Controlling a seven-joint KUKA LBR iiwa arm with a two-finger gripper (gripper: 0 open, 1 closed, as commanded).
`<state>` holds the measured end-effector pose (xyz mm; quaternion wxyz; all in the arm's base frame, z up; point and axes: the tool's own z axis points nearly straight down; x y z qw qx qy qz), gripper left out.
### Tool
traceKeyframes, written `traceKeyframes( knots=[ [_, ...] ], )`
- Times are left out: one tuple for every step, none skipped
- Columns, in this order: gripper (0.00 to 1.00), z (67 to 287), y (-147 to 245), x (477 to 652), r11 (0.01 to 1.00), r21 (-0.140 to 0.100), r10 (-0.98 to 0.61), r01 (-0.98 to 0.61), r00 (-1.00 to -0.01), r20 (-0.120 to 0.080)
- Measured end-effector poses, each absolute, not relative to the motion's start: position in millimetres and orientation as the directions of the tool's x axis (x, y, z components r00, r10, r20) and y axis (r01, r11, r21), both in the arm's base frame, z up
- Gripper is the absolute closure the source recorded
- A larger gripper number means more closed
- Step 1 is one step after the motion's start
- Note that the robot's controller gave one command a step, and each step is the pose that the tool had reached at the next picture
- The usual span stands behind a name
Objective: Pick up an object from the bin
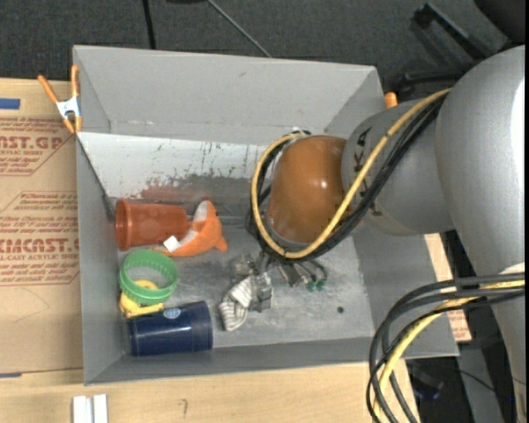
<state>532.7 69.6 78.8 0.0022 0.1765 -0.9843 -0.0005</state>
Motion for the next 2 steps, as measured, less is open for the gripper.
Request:
traceKeyframes(
  knots=[
    [1.00,105,70,532.8,0.938,0.001,-0.347,-0.347,-0.938,0.003],
    [1.00,119,70,533.7,0.938,0.000,-0.348,-0.348,-0.938,-0.001]
  ],
)
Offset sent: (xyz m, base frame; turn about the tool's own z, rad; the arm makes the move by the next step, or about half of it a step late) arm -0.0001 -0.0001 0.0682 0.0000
